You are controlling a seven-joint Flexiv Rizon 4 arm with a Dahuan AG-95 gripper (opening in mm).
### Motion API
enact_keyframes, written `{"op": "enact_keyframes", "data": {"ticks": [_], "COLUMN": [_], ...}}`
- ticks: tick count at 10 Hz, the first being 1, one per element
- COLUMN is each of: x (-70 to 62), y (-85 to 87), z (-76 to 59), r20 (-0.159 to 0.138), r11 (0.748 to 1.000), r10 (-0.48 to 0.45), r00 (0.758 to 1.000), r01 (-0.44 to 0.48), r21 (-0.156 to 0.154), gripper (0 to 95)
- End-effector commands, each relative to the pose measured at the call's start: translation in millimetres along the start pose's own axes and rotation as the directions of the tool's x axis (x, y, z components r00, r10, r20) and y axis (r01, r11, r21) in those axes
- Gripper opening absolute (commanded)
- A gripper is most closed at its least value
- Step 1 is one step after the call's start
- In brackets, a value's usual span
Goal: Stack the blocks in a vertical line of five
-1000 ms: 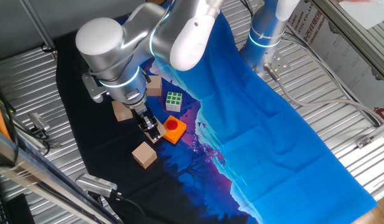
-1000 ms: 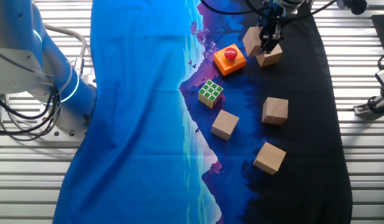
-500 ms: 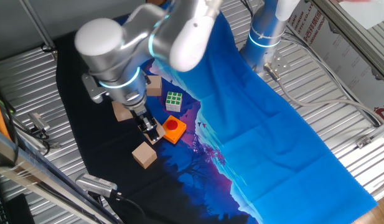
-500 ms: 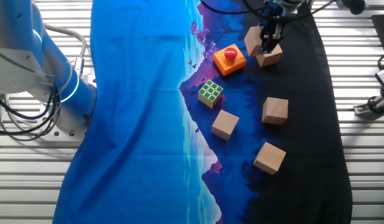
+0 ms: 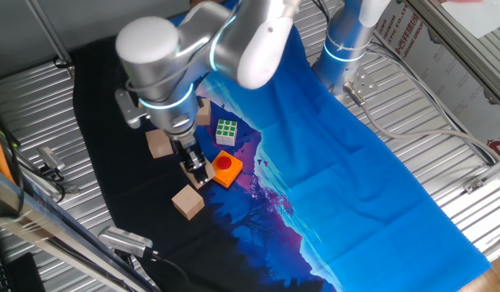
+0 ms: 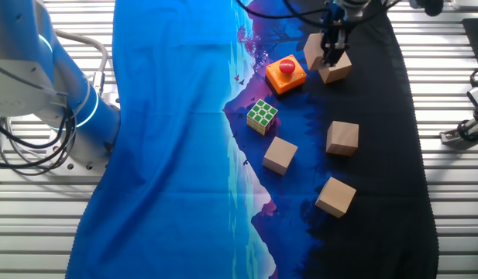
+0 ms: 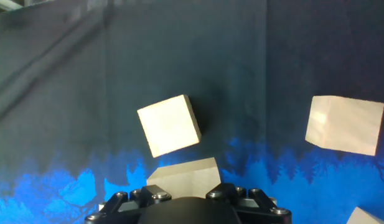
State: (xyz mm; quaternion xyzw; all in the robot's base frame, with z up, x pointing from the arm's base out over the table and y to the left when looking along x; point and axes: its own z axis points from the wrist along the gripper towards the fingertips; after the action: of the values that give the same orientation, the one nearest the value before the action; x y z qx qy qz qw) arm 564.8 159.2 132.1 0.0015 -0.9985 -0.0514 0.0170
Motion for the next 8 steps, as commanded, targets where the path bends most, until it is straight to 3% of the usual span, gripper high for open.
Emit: {"op": "enact_keyframes", "data": {"ticks": [1, 4, 8], "x": [-11.3, -32.9, -48.8], "y": [9.0, 20.5, 13.5], "z": [-2.7, -6.8, 2.6], "r20": [-0.002, -0.015, -0.018], "r11": [1.000, 0.999, 0.999], "r10": [0.016, 0.038, 0.032], "r00": [1.000, 0.999, 0.999], "r01": [-0.016, -0.038, -0.032], "r21": [0.002, 0.004, 0.001], "gripper": [0.0, 0.0, 0.0]}}
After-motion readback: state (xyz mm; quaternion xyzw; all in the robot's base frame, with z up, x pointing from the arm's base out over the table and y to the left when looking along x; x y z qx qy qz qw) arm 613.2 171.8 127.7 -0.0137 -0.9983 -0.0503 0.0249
